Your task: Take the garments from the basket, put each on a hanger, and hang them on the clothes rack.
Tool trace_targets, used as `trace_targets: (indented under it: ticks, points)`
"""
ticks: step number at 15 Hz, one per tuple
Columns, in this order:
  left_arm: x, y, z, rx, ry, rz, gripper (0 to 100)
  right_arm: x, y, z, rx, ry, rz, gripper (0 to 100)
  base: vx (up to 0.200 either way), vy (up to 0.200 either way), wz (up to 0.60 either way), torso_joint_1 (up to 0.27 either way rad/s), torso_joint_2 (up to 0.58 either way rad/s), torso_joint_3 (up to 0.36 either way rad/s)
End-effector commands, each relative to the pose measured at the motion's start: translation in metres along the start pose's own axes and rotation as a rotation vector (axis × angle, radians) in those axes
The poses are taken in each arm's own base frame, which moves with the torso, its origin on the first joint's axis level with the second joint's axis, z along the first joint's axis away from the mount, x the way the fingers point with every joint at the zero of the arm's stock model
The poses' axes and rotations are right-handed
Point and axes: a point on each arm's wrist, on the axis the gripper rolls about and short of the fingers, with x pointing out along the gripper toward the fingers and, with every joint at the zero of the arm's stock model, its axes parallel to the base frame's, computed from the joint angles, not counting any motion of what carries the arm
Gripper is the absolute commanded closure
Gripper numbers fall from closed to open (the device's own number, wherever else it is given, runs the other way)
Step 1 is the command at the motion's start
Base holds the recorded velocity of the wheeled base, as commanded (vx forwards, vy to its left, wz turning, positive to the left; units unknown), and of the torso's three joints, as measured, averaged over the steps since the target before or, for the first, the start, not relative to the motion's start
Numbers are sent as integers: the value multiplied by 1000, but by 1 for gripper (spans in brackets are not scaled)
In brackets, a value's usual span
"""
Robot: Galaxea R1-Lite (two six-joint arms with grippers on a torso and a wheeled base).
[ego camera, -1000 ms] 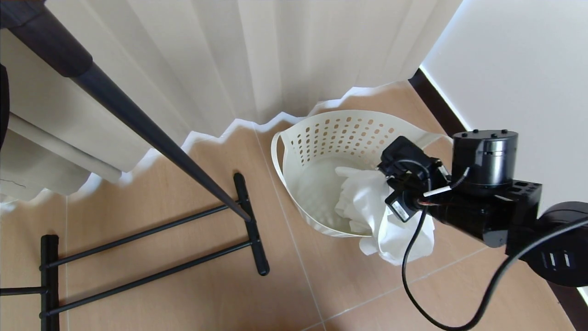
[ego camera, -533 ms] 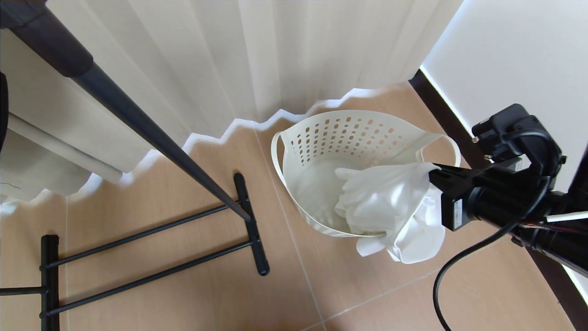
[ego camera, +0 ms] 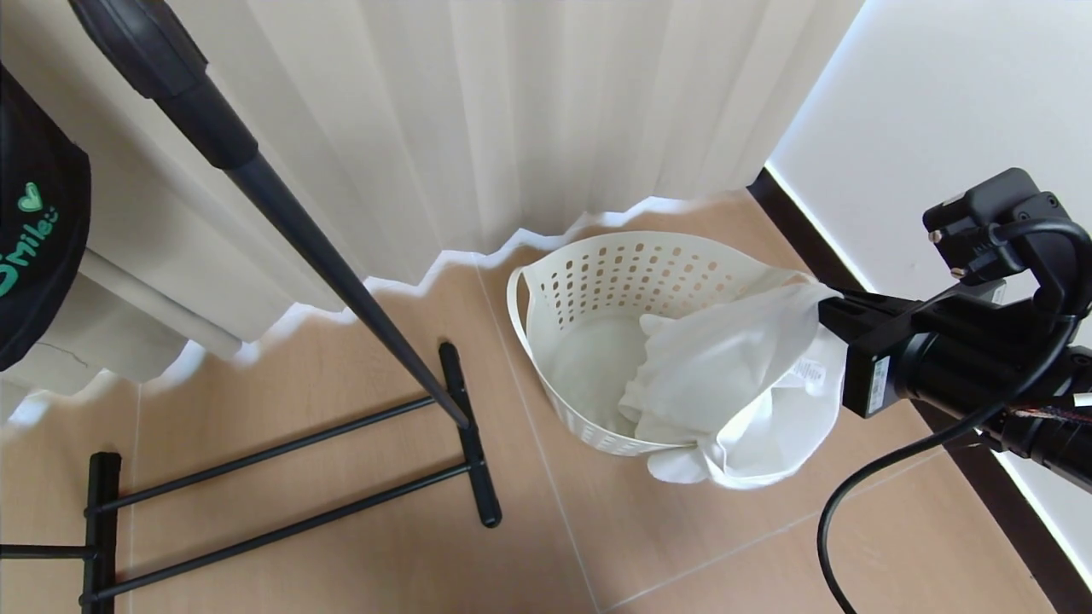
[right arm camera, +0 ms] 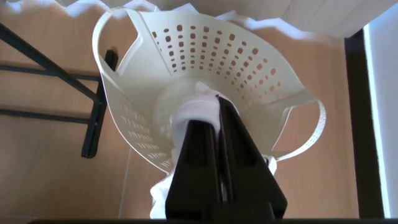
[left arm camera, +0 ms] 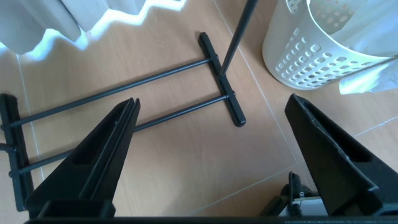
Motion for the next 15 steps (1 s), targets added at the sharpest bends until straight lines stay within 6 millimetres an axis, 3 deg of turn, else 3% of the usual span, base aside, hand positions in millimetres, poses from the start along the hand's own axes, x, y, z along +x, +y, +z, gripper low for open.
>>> trace_targets:
  ticks: [1, 15]
  points:
    - [0, 0, 0, 0, 0, 0, 0, 4, 1, -2, -1, 3, -2, 100, 0, 0, 0, 2, 2, 212]
    - [0, 0, 0, -2, 0, -1, 0, 3, -2, -7, 2, 6, -9, 100, 0, 0, 0, 0, 1, 203]
